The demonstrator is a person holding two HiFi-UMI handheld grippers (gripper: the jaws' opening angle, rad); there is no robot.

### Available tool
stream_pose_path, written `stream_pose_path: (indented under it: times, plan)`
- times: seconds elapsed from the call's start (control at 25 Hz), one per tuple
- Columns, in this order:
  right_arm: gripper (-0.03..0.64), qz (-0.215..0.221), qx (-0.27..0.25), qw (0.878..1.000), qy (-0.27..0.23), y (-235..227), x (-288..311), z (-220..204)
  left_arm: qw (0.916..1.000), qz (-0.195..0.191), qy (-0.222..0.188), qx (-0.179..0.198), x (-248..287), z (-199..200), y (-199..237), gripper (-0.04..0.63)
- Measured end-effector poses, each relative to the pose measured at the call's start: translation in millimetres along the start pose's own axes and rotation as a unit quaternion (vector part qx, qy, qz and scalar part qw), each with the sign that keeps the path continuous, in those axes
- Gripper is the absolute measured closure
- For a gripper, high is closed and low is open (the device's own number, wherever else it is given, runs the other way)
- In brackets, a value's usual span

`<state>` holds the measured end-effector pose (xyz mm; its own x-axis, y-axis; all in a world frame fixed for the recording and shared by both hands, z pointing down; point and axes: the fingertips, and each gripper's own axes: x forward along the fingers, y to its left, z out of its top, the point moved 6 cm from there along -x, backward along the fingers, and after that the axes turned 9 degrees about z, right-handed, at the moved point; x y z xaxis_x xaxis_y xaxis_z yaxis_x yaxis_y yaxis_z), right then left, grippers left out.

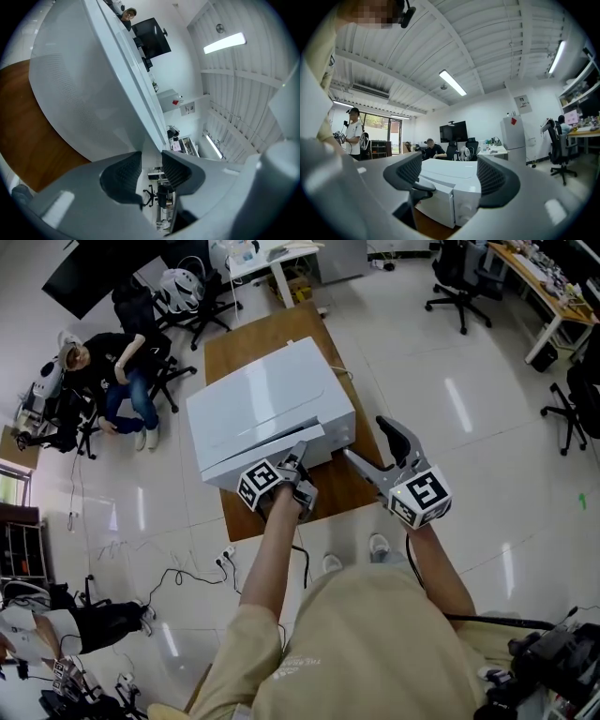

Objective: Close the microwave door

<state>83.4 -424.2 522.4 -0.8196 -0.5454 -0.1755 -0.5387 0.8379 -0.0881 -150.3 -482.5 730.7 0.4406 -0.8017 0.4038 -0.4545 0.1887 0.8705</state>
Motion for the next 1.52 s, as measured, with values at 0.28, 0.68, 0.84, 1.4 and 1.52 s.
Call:
stream_pose_path:
  times: [0.28, 0.68, 0.84, 1.4, 1.52]
  plan:
    - [0.259, -0.017, -0.001, 1.0, 0.002, -7, -10, 3, 0.9997, 0.005, -0.024, -0.009, 4, 2, -5, 0.451]
    - [0.26, 0.018, 0.018, 1.0, 0.009, -6, 21, 4, 0.9993, 0.022, -0.031, 0.005, 16, 13, -20, 0.449]
    - [0.259, 0.036, 0.019, 0.999, 0.009, 12, 32, 2, 0.9954, 0.054, -0.024, 0.075, -3, 7, -20, 0.48]
    - [0.259, 0.045, 0.024, 0.999, 0.003, 32, 66, -5, 0.8772, -0.006, -0.275, 0.393, -186, 38, -96, 0.385]
    - [0.26, 0.037, 0.015, 0.999, -0.016, 36, 71, -3, 0.8111, 0.04, -0.33, 0.481, -214, 45, -106, 0.324]
